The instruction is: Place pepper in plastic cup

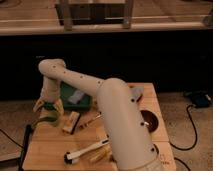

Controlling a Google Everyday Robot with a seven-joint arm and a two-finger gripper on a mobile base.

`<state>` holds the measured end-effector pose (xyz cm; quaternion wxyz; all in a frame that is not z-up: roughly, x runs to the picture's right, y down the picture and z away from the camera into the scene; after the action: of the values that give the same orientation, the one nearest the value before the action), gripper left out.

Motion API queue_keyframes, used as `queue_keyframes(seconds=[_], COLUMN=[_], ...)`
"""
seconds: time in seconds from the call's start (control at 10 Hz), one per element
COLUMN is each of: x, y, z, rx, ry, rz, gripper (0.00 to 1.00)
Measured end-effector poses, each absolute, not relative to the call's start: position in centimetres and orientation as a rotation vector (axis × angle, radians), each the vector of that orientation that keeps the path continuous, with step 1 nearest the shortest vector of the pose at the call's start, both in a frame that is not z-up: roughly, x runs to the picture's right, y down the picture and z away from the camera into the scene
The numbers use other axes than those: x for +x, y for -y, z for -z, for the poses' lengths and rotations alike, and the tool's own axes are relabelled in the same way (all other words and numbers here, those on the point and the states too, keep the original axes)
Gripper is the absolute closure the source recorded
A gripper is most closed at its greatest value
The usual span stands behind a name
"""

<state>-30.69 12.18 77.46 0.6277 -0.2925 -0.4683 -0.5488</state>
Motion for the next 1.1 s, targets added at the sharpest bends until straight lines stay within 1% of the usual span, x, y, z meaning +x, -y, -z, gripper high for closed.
queue_keyframes(seconds=[1.1], x=[-30.69], y=[-11.93], z=[-77.34], rx=[-0.662], ry=[1.073], rz=[1.266], gripper=[0.20])
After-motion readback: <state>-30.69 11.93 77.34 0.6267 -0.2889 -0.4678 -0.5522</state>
